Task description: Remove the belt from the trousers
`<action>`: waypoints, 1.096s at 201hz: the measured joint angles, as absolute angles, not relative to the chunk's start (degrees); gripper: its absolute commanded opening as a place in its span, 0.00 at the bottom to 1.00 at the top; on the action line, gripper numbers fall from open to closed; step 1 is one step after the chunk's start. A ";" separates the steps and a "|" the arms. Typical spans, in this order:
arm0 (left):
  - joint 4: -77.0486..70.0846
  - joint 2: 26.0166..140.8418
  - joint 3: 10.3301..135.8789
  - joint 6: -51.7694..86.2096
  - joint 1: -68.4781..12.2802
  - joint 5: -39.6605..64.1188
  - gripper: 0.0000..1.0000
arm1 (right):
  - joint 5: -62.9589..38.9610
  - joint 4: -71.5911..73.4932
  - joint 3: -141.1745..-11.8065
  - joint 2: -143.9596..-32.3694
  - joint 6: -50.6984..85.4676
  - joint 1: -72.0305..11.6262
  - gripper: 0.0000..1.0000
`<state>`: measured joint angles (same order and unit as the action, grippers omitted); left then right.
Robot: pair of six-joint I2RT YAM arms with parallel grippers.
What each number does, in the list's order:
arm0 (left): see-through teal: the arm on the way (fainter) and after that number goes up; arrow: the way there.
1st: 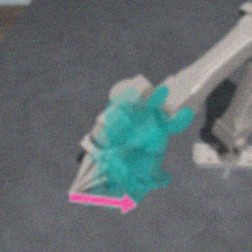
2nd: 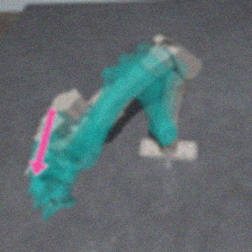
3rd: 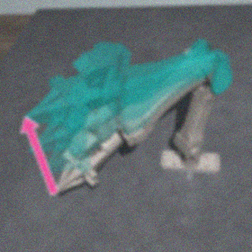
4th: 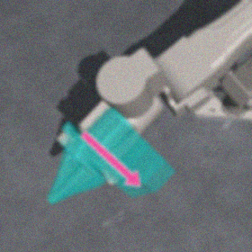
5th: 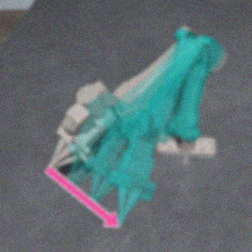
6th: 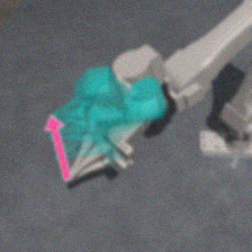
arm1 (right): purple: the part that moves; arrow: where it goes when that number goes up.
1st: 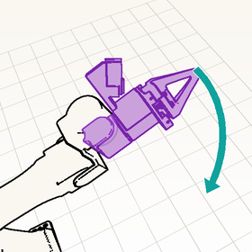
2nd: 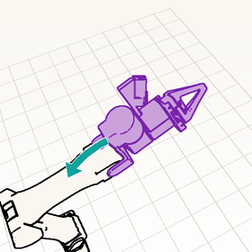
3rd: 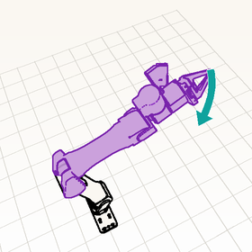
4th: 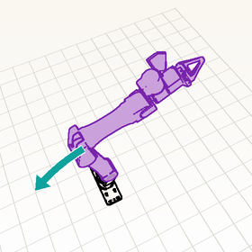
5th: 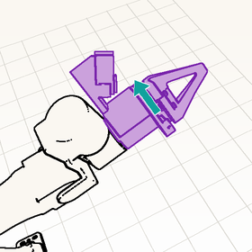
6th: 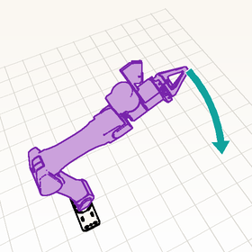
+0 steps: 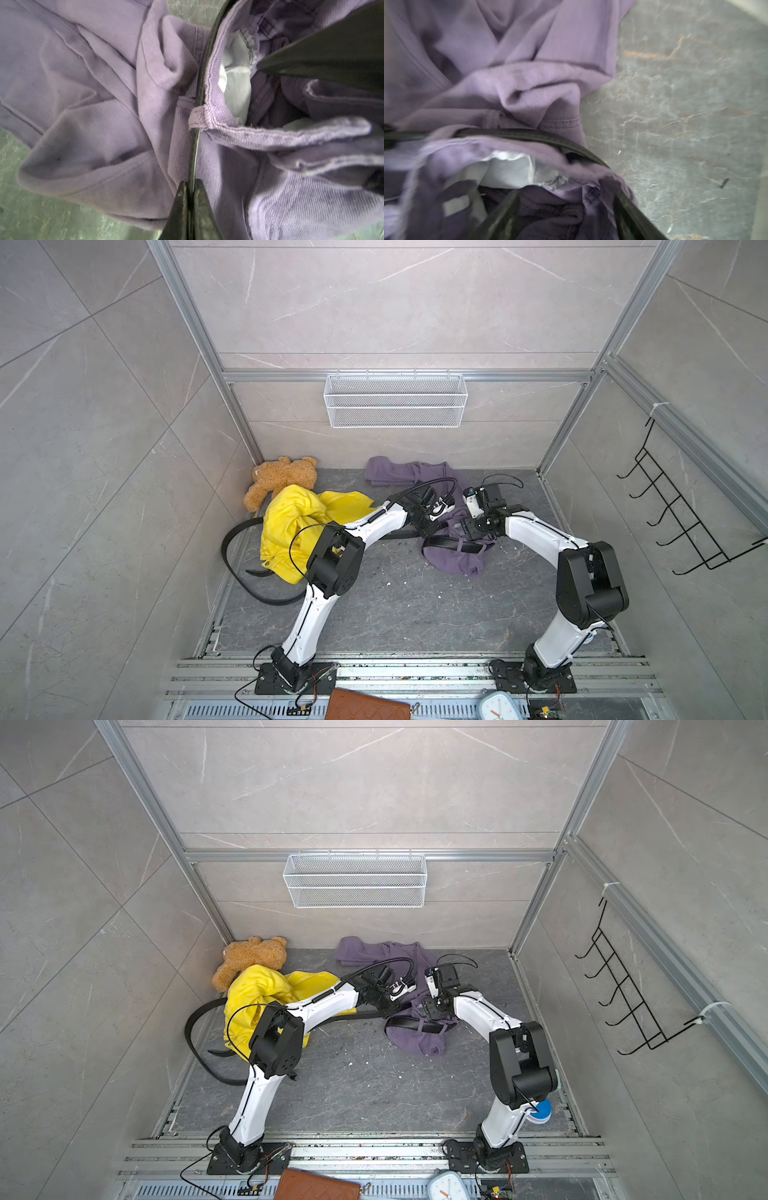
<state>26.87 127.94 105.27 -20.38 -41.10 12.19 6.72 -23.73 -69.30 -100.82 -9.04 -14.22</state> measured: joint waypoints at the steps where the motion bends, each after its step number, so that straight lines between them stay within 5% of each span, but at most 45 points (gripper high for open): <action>1: 26.63 127.63 104.81 -20.38 -41.10 12.19 0.00 | 6.76 -23.73 -69.30 -100.92 -9.06 -14.22 0.78; 82: 20.73 103.50 86.04 -19.97 -38.85 4.54 0.00 | 17.41 -23.31 -70.24 -104.97 -8.54 -13.74 0.83; 160: 22.33 85.69 77.10 -15.99 -22.15 -11.27 0.00 | 21.58 -24.86 -71.57 -107.26 -8.56 -7.86 0.83; 220: 22.74 81.38 76.20 -17.78 -21.26 -16.58 0.00 | 22.52 -26.24 -73.12 -109.34 -8.56 -6.28 0.84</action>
